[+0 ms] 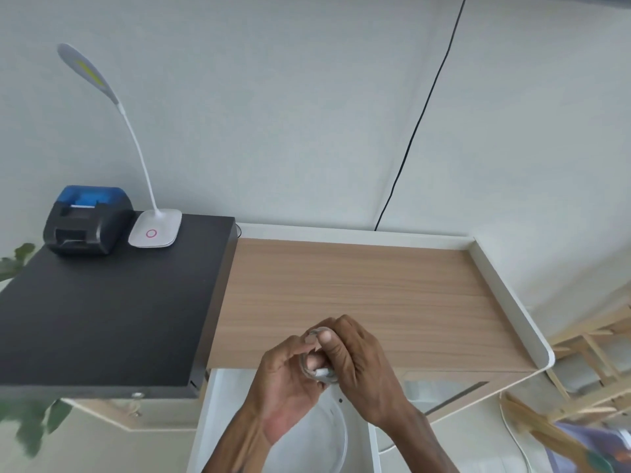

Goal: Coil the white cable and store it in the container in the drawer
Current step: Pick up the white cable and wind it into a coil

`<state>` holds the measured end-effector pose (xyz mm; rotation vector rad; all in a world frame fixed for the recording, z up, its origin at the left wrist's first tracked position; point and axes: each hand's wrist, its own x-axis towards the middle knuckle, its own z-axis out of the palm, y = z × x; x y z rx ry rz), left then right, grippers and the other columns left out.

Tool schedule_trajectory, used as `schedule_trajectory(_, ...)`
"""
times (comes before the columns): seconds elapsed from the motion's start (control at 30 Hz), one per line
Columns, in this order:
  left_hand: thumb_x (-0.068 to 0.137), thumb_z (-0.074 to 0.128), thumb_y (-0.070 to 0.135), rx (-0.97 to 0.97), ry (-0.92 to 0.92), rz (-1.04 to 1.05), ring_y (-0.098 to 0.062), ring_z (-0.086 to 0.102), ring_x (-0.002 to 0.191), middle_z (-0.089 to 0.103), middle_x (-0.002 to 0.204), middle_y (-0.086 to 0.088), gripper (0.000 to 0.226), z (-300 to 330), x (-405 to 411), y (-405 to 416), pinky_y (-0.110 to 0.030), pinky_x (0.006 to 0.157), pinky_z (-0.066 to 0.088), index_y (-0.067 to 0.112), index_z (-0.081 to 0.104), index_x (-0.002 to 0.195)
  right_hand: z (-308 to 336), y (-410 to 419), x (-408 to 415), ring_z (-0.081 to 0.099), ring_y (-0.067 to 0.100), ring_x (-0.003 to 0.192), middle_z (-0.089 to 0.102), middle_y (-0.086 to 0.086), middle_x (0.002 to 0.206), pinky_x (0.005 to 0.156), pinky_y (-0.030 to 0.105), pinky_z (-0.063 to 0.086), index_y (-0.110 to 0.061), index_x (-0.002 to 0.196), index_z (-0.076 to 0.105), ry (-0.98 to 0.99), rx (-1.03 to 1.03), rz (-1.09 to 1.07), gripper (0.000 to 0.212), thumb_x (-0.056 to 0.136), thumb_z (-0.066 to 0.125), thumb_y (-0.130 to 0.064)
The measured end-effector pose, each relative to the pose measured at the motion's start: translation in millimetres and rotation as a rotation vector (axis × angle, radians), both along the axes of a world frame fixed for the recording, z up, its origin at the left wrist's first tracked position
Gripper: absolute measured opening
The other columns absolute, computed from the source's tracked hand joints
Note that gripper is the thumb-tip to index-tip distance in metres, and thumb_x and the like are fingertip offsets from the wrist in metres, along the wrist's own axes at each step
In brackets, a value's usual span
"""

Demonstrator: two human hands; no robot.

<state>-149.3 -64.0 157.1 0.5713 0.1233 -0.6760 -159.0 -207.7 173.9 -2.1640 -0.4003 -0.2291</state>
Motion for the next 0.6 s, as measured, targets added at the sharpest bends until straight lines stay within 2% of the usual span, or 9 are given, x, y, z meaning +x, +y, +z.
schedule_trajectory(0.07, 0.064, 0.085, 0.016, 0.006, 0.030, 0.017, -0.016, 0.053, 0.059, 0.046, 0.047, 0.001, 0.024, -4.9, -1.2, -1.7, -0.034, 0.075, 0.046, 0.009, 0.064, 0.073, 0.1, 0.7, -0.5, 0.062, 0.014, 0.086, 0.066, -0.013, 0.090, 0.076, 0.033, 0.050, -0.016, 0.097, 0.067, -0.011, -0.010, -0.001, 0.033, 0.105, 0.039, -0.032)
schedule_trajectory(0.13, 0.062, 0.087, 0.013, -0.009, 0.050, 0.010, -0.017, 0.057, 0.064, 0.049, 0.049, 0.001, 0.027, -8.3, -3.3, -1.8, -0.036, 0.080, 0.045, 0.007, 0.067, 0.080, -0.6, -0.3, -0.8, 0.059, 0.010, 0.080, 0.062, -0.019, 0.083, 0.072, 0.026, 0.049, -0.022, 0.090, 0.062, -0.033, -0.014, -0.013, 0.030, 0.105, 0.038, -0.032)
schedule_trajectory(0.2, 0.064, 0.085, 0.006, -0.004, 0.020, -0.008, -0.019, 0.065, 0.078, 0.063, 0.066, -0.002, 0.044, -10.6, -6.2, -2.8, -0.039, 0.091, 0.043, 0.005, 0.071, 0.105, -1.8, -4.5, 0.7, 0.050, 0.005, 0.068, 0.050, -0.021, 0.070, 0.065, 0.017, 0.040, -0.032, 0.077, 0.049, -0.022, -0.019, -0.075, 0.030, 0.106, 0.041, -0.031)
schedule_trajectory(0.27, 0.070, 0.081, 0.004, 0.122, -0.084, -0.007, -0.024, 0.068, 0.094, 0.071, 0.090, -0.008, 0.057, -13.8, -9.6, -3.1, -0.040, 0.096, 0.045, 0.009, 0.067, 0.125, -6.0, -12.9, 1.6, 0.042, 0.006, 0.062, 0.042, -0.015, 0.064, 0.062, 0.015, 0.035, -0.031, 0.072, 0.042, 0.011, -0.027, -0.142, 0.032, 0.104, 0.042, -0.030)
schedule_trajectory(0.33, 0.079, 0.081, 0.006, 0.347, -0.183, 0.055, -0.032, 0.070, 0.106, 0.073, 0.114, -0.017, 0.046, -18.1, -13.4, -1.7, -0.040, 0.092, 0.056, 0.008, 0.069, 0.123, -11.0, -23.5, -0.2, 0.044, 0.009, 0.061, 0.044, -0.011, 0.063, 0.060, 0.018, 0.037, -0.028, 0.071, 0.043, 0.026, -0.028, -0.176, 0.032, 0.103, 0.040, -0.033)
schedule_trajectory(0.43, 0.083, 0.077, 0.011, 0.511, -0.232, 0.150, -0.035, 0.073, 0.103, 0.071, 0.117, -0.026, 0.027, -24.3, -19.6, 5.0, -0.036, 0.083, 0.061, 0.008, 0.077, 0.110, -17.8, -33.7, -4.3, 0.052, 0.019, 0.067, 0.055, 0.003, 0.068, 0.062, 0.027, 0.043, -0.013, 0.071, 0.052, 0.088, 0.006, -0.192, 0.043, 0.101, 0.036, -0.040)
schedule_trajectory(0.53, 0.076, 0.087, 0.034, 0.615, -0.330, 0.086, -0.029, 0.075, 0.102, 0.075, 0.113, -0.012, 0.042, -27.2, -28.7, 8.0, -0.036, 0.084, 0.062, 0.022, 0.075, 0.115, -27.1, -31.0, -6.3, 0.051, 0.028, 0.067, 0.054, 0.010, 0.066, 0.062, 0.034, 0.043, -0.005, 0.071, 0.054, 0.107, 0.001, -0.222, 0.047, 0.100, 0.038, -0.038)
schedule_trajectory(0.6, 0.072, 0.089, 0.037, 0.771, -0.387, 0.036, -0.023, 0.077, 0.095, 0.076, 0.110, 0.000, 0.045, -32.9, -34.6, 2.9, -0.033, 0.082, 0.063, 0.032, 0.072, 0.114, -40.1, -24.2, -8.4, 0.050, 0.029, 0.067, 0.052, 0.007, 0.064, 0.062, 0.038, 0.044, -0.005, 0.071, 0.055, 0.159, -0.011, -0.230, 0.044, 0.102, 0.040, -0.033)
